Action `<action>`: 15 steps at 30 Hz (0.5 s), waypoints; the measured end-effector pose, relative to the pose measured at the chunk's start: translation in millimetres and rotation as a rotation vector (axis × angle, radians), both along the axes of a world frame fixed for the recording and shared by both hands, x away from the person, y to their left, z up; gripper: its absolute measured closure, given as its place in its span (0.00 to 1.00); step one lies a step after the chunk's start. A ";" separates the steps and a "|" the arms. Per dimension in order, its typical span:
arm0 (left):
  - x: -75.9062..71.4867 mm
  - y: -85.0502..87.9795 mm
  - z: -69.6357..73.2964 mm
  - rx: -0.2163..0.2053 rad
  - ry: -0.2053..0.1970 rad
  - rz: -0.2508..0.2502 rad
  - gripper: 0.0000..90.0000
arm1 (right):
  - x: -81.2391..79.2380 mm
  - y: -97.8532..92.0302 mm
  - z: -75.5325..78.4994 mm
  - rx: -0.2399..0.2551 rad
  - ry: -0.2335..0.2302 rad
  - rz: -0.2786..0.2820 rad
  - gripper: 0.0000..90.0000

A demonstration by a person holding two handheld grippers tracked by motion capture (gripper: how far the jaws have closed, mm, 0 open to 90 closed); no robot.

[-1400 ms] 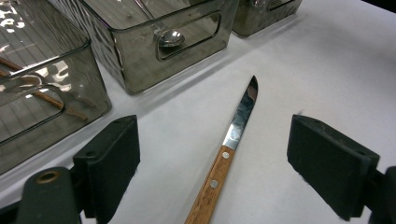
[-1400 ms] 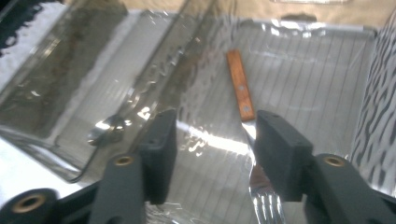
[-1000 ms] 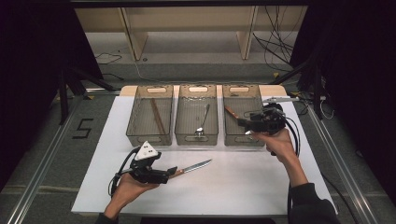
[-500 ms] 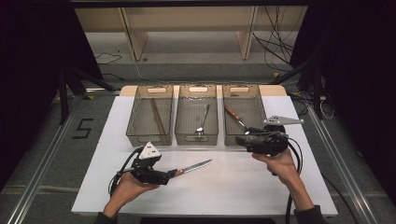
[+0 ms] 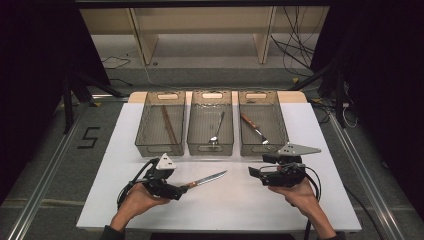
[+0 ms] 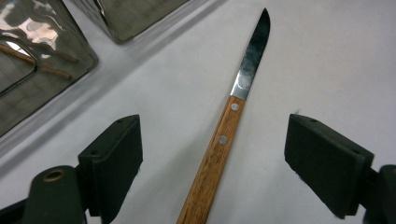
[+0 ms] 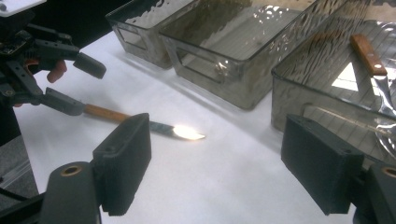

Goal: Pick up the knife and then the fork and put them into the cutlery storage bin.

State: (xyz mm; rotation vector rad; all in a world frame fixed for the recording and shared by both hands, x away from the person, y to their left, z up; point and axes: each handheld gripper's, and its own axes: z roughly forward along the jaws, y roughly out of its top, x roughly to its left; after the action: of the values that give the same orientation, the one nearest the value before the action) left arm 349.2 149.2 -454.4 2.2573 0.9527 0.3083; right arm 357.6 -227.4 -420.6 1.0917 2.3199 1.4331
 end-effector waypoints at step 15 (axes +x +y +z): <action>9.2 -8.7 -2.8 0.135 0.082 -0.075 0.34 | -6.1 2.0 -8.3 -0.010 0.022 0.022 0.28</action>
State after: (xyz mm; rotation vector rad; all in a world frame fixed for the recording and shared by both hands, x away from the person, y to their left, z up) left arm 358.4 140.5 -457.2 2.4392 0.9103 0.2554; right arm 351.4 -225.4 -428.9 1.0881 2.3587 1.4229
